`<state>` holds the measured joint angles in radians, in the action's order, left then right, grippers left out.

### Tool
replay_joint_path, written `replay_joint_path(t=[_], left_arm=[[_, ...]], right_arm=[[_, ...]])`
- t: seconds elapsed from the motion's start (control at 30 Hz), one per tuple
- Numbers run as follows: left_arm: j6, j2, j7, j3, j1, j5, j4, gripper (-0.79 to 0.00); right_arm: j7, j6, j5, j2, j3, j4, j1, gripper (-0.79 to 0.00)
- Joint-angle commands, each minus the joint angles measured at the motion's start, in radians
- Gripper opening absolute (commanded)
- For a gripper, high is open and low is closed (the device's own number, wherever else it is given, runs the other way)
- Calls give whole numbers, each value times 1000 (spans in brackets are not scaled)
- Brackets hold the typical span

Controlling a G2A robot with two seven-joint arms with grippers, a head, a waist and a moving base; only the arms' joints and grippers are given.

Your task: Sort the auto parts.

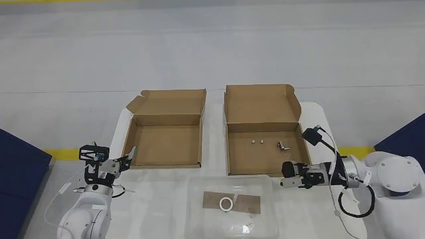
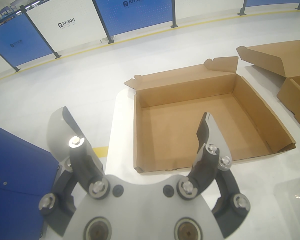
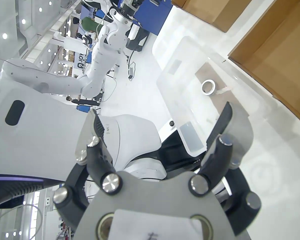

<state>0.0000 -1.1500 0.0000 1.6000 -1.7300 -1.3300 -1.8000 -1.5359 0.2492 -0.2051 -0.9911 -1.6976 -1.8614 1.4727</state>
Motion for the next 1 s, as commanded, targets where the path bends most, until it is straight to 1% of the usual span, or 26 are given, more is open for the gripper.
replay_joint_path(t=[0.0,0.23,0.3,0.4,0.47,0.5,0.53,0.87,0.9,0.93,0.97], left_arm=[[0,0,0,0,0,0,0,0],[0,0,0,0,0,0,0,0],[-2,0,-7,-1,-1,-16,-19,0],[-78,5,-57,-7,-15,-55,-92,0],[-161,9,-124,-13,-35,-40,-150,0],[-223,12,-179,-18,-44,-34,-183,0],[-250,14,-204,-16,-46,-38,-207,0],[-250,14,-210,-16,-45,-47,-209,0],[-251,15,-230,-17,-45,-72,-221,0],[-262,17,-254,-25,-46,-99,-256,0],[-293,18,-269,-30,-52,-104,-288,0]], right_arm=[[0,0,0,0,0,0,0,0],[0,0,0,0,0,0,0,0],[0,0,0,0,0,0,0,0],[0,0,0,0,0,0,0,0],[0,0,0,0,0,0,0,0],[0,0,0,0,0,0,0,0],[0,0,0,0,0,0,0,0],[0,0,0,0,0,0,0,0],[0,0,0,0,0,0,0,0],[0,0,0,0,0,0,0,0],[0,0,0,0,0,0,0,0]])
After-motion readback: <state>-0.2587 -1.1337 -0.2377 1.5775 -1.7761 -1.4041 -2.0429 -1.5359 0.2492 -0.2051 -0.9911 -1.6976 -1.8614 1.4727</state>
